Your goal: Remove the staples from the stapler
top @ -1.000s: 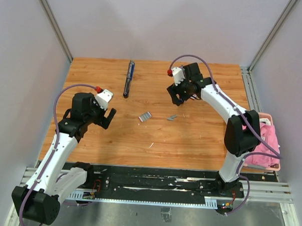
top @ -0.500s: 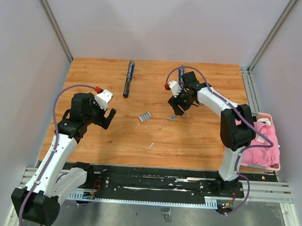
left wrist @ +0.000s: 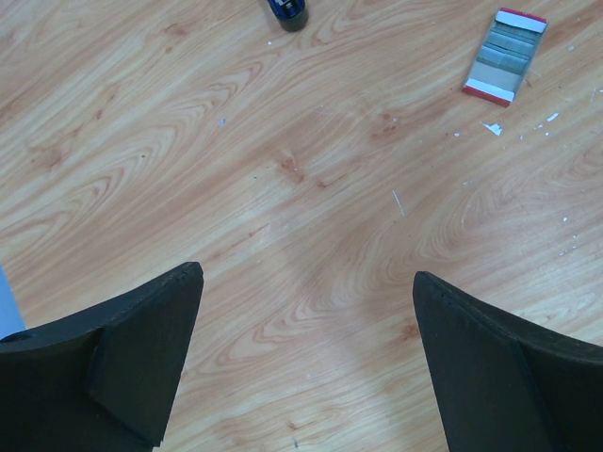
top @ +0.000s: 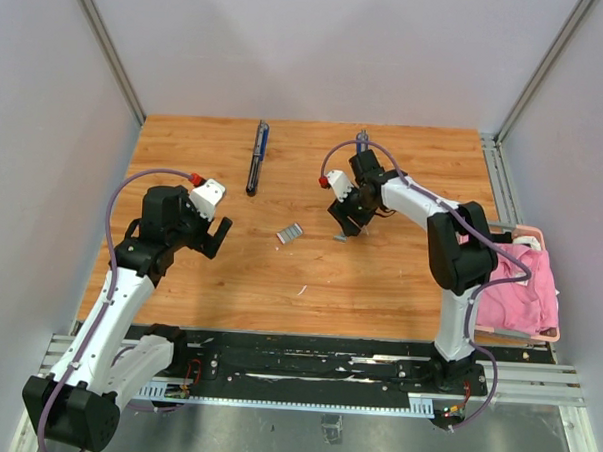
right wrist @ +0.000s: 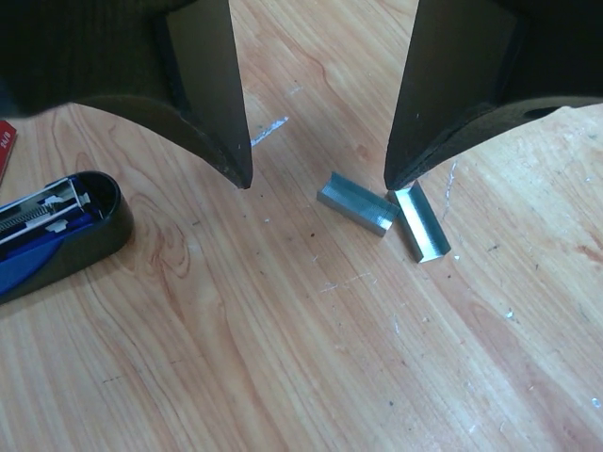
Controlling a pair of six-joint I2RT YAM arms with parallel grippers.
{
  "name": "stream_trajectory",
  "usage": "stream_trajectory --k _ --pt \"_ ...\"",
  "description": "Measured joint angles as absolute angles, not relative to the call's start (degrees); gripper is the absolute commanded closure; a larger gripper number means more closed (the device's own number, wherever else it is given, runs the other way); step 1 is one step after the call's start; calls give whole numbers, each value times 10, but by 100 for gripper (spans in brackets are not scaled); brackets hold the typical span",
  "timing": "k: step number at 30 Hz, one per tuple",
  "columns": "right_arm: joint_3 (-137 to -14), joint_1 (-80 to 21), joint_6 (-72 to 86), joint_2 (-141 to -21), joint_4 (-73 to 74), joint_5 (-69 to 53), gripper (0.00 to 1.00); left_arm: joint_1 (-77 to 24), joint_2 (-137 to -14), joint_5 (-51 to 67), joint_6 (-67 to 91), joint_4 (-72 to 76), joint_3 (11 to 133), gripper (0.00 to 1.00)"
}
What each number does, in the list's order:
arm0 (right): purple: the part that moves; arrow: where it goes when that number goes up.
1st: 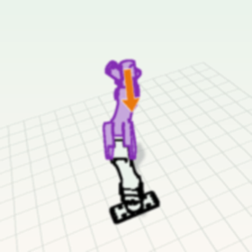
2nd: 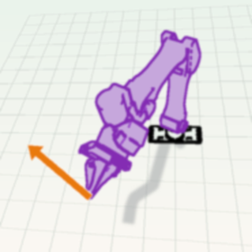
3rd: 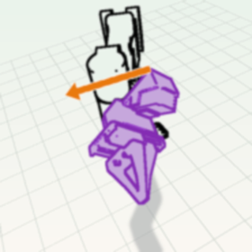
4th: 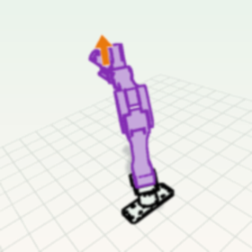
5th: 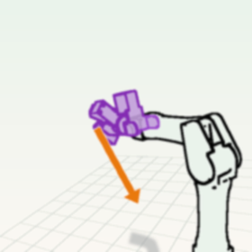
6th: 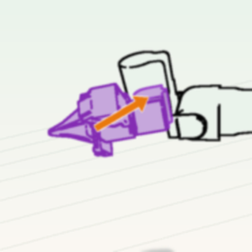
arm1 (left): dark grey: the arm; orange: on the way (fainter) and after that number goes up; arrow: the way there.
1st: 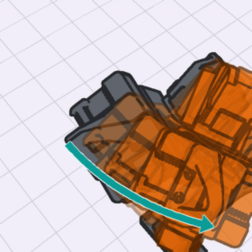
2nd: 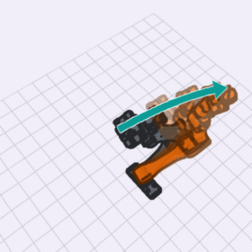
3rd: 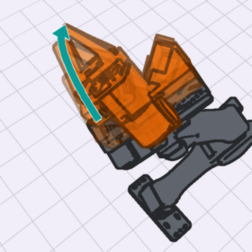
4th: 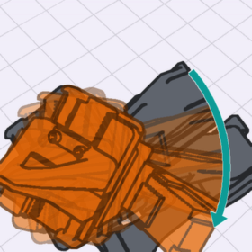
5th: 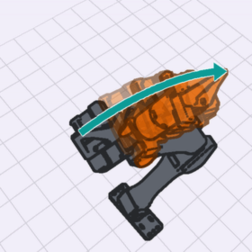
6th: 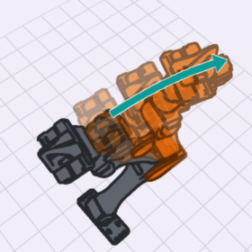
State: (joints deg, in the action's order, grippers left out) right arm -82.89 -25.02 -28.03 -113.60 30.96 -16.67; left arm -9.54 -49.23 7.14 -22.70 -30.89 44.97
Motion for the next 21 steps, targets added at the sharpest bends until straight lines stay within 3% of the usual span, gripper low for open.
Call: stream_trajectory --k 21 --pt "-841 -249 -222 -1159 298 -168 45 -95 -492 71 -229 -309 449 2"
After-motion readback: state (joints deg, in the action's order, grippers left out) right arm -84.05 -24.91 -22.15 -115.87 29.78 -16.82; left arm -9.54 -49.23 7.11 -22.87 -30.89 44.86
